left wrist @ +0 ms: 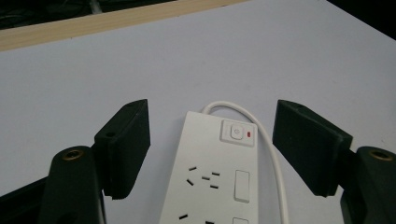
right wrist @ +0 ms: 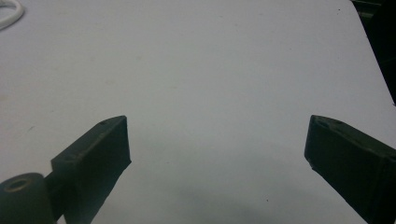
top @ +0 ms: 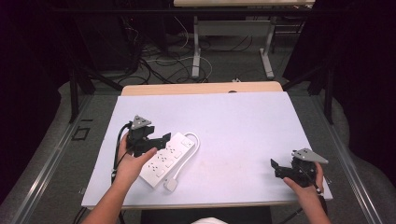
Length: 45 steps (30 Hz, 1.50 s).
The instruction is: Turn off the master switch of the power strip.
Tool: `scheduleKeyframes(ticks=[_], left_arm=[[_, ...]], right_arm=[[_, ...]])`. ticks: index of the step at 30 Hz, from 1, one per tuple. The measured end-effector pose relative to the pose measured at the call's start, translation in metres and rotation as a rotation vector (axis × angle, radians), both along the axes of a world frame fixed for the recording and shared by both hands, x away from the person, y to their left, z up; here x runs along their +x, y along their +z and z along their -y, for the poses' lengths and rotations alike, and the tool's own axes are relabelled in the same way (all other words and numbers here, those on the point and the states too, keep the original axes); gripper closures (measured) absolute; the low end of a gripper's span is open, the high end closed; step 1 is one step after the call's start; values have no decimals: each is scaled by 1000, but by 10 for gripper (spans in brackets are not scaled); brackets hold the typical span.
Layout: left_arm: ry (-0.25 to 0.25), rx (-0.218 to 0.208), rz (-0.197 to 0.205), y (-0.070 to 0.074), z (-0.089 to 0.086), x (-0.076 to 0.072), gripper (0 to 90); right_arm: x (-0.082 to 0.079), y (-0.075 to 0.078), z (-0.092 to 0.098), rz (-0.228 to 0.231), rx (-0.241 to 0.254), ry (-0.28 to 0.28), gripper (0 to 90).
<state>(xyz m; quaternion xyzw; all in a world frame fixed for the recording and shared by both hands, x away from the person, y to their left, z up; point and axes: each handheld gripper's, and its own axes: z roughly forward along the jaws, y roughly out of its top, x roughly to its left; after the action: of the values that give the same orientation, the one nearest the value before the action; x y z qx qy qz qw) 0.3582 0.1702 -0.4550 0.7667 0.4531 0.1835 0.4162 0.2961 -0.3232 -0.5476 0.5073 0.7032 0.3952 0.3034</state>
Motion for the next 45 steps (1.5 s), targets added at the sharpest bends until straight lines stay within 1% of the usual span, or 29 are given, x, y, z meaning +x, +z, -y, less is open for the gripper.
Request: scheduleKeyframes(ticks=[1,2,3,5,7,10,12,13,14,16,17,19,20,21,22,23,24,25,27,30,31,32,33,35,36,37,39,43,45], left_arm=[[9,-8,3,0,2,1,283],[4,-7,-8,0,2,2,288],[6,-6,3,0,3,3,288],[4,-9,-1,0,3,4,289],[4,-4,4,0,6,6,291],[-1,3,5,0,9,8,305],[-6,12,7,0,11,10,316],[-2,6,11,0,14,10,324],[-9,15,4,0,14,11,327],[-6,19,5,0,16,12,341],[-14,24,-1,-1,19,14,346],[-16,20,2,-2,20,15,350],[-15,21,2,-3,21,16,369],[-13,25,-2,-3,23,17,369],[-9,16,-2,-4,25,18,371],[-14,9,-11,-5,27,20,406],[-13,7,-16,-5,28,21,409],[-18,14,-20,-5,29,22,419],[-22,15,-20,-6,30,23,439],[-31,25,-21,-8,36,25,450],[-35,35,-27,-8,37,25,450],[-36,29,-30,-9,39,26,479],[-41,35,-28,-11,42,27,482],[-48,48,-40,-12,45,27,508],[-50,34,-38,-14,46,28,521],[-52,38,-49,-14,48,28,527],[-55,37,-45,-15,49,29,558],[-55,44,-57,-18,54,31,612],[-57,41,-63,-18,56,32,650]], right_arm=[[0,0,0,-2,-1,1,64],[0,0,0,-2,-2,1,64],[0,0,0,-2,-1,1,64],[0,0,0,-8,1,6,64],[0,0,0,2,-3,3,64],[-1,1,0,-7,-1,1,64],[0,0,0,3,1,-5,64],[0,0,1,3,-3,-2,64],[0,0,1,-9,4,1,64],[0,0,1,-12,13,3,64],[0,0,1,-10,7,5,64],[0,0,1,-12,3,4,64],[0,0,0,-9,8,-1,64],[0,0,0,-9,8,-1,64],[0,0,1,-6,2,2,64],[0,0,1,-13,4,5,64],[1,0,2,-11,6,7,64],[1,0,2,-11,6,6,64],[0,0,2,-13,4,5,64],[1,0,2,-12,6,1,64],[1,0,2,-12,6,1,64],[1,-1,2,-15,7,3,64],[1,-1,2,-17,6,2,64],[1,-1,2,-15,13,5,64],[1,-1,2,-15,13,5,64],[1,-1,2,-15,14,5,64],[1,-1,2,-18,8,4,64],[1,-1,2,-18,13,7,64],[1,-1,2,-19,11,5,64]])
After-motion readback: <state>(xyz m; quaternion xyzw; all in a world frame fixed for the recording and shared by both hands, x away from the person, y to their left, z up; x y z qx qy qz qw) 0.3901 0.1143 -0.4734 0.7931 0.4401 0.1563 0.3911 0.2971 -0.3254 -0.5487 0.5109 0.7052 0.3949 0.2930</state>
